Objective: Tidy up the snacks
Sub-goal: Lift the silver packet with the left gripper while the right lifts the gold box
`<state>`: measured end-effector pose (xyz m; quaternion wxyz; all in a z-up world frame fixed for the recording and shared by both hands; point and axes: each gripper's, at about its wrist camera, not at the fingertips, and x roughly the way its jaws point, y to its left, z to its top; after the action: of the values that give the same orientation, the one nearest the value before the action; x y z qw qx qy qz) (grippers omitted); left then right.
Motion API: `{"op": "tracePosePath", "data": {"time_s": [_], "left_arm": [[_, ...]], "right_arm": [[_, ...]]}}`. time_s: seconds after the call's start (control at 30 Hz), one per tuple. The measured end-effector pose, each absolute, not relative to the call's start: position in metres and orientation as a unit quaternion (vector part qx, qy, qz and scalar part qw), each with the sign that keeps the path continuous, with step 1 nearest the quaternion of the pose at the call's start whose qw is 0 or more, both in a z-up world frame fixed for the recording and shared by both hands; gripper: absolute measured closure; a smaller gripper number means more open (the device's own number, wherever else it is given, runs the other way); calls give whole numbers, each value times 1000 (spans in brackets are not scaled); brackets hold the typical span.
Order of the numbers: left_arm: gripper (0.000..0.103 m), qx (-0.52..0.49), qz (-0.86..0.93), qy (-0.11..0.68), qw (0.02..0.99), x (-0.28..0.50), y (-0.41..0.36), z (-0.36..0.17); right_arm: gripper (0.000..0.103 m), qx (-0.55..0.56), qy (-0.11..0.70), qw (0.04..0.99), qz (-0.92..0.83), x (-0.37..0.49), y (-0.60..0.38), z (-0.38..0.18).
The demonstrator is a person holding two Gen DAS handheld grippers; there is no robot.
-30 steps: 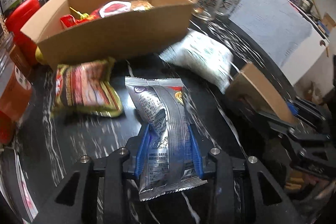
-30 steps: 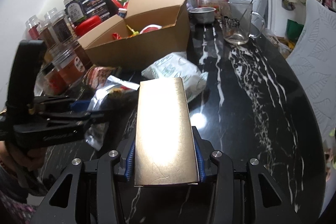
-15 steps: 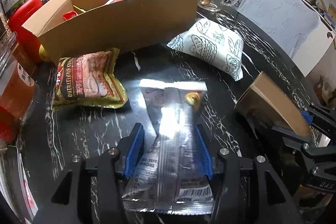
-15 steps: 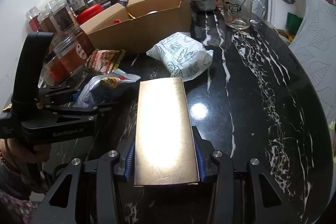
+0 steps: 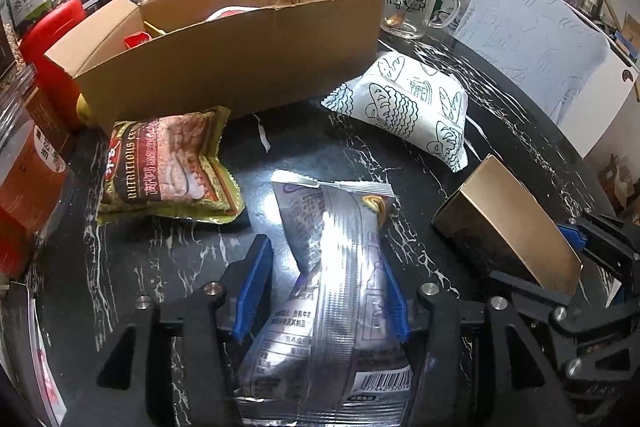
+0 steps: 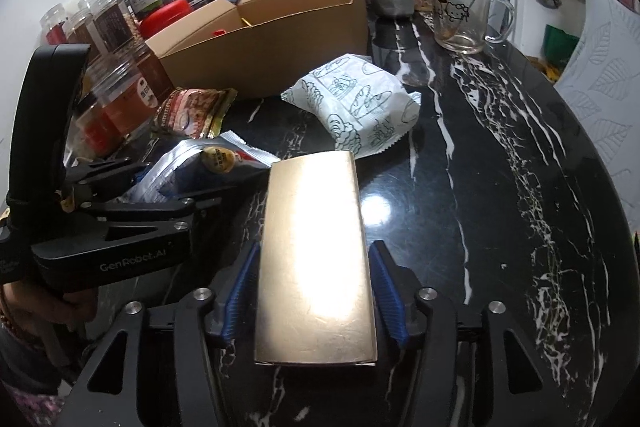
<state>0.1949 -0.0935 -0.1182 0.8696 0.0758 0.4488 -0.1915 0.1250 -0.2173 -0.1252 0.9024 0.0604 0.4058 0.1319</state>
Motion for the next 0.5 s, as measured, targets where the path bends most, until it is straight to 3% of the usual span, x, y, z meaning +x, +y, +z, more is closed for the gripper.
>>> {"op": "tracePosePath", "data": {"time_s": [0.1, 0.13, 0.5], "left_arm": [[63, 67, -191, 450, 870, 196, -90, -117], [64, 61, -193, 448, 871, 195, -88, -117], [66, 28, -224, 457, 860, 187, -77, -114]], "right_arm": [[48, 49, 401, 907, 115, 126, -214, -126], [57, 43, 401, 909, 105, 128, -212, -125], [58, 112, 393, 907, 106, 119, -213, -120]]}}
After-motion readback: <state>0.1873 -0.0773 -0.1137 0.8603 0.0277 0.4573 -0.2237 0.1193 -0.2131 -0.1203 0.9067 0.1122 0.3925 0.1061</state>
